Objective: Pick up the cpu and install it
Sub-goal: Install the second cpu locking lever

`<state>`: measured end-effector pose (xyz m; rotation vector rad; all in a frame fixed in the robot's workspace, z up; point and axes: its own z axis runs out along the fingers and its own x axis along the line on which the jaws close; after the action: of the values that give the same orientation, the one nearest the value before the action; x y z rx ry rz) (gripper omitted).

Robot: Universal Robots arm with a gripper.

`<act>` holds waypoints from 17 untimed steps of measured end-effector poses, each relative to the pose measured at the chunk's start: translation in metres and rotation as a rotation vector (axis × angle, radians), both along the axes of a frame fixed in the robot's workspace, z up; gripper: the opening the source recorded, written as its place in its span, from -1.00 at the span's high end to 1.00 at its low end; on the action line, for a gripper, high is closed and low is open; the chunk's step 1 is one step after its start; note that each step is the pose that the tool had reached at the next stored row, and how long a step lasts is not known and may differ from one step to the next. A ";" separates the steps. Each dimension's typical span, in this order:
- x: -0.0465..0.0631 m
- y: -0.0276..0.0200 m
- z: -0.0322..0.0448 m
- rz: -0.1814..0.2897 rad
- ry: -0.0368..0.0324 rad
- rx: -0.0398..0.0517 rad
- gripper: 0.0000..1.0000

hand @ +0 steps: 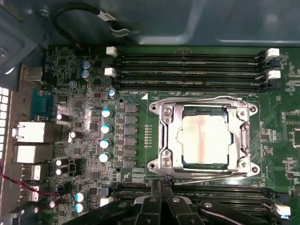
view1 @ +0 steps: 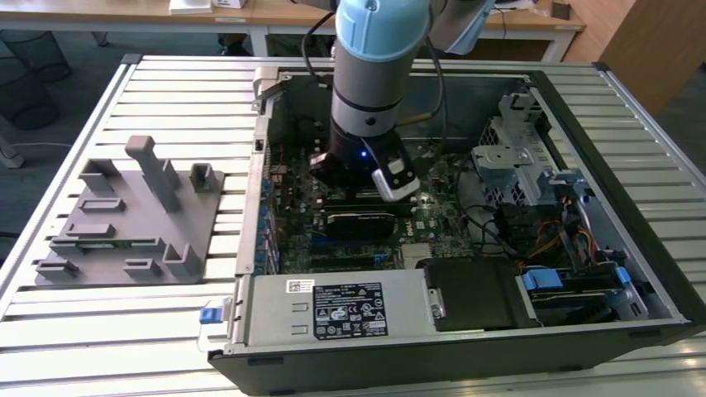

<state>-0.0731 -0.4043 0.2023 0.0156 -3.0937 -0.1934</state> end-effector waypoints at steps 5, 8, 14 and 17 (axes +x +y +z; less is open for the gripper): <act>-0.001 -0.0008 -0.0013 0.000 0.0000 0.0055 0.79; -0.001 -0.0015 -0.0013 0.000 0.0002 0.0111 0.79; -0.001 -0.0026 -0.0016 0.000 0.0001 0.0281 0.79; -0.001 -0.0036 -0.0019 0.000 0.0001 0.0364 0.79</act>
<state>-0.0743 -0.4080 0.2004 0.0164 -3.0898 -0.2497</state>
